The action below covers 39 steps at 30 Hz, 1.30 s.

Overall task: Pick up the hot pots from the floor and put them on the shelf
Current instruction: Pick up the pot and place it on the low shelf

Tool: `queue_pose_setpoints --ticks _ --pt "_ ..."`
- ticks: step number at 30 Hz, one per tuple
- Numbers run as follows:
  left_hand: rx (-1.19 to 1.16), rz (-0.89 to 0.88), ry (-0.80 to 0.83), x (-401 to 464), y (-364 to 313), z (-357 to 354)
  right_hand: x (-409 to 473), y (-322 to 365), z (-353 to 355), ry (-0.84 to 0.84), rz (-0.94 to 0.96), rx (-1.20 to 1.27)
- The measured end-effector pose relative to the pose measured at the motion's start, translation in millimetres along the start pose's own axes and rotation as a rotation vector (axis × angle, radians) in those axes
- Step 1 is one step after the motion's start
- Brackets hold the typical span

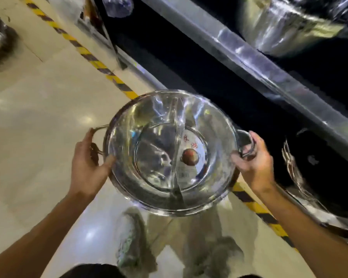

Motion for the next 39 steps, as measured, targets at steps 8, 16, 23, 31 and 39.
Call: queue_pose_setpoints --ticks 8,16,23,31,39 --pt "-0.048 -0.232 -0.09 130 -19 -82 110 -40 0 -0.177 0.091 -0.018" --pt "-0.025 -0.389 -0.109 192 -52 -139 155 -69 28 -0.269 0.053 -0.172" --pt "-0.151 -0.403 -0.059 171 -59 -173 137 -84 46 -0.323 -0.092 0.05" --pt "-0.339 -0.317 0.004 199 -55 -206 140 -85 32 -0.27 -0.061 0.467" --pt "-0.459 -0.263 0.327 203 -82 -222 129 -92 40 0.009 -0.084 0.441"
Point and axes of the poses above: each hand's wrist, its own x-axis towards the middle knuckle, its own z-axis out of the back of the hand, y = z × x, the point moved 1 cm from there along x, towards the middle knuckle, and after that the axes turned 11 degrees about y, right-handed, at the moved point
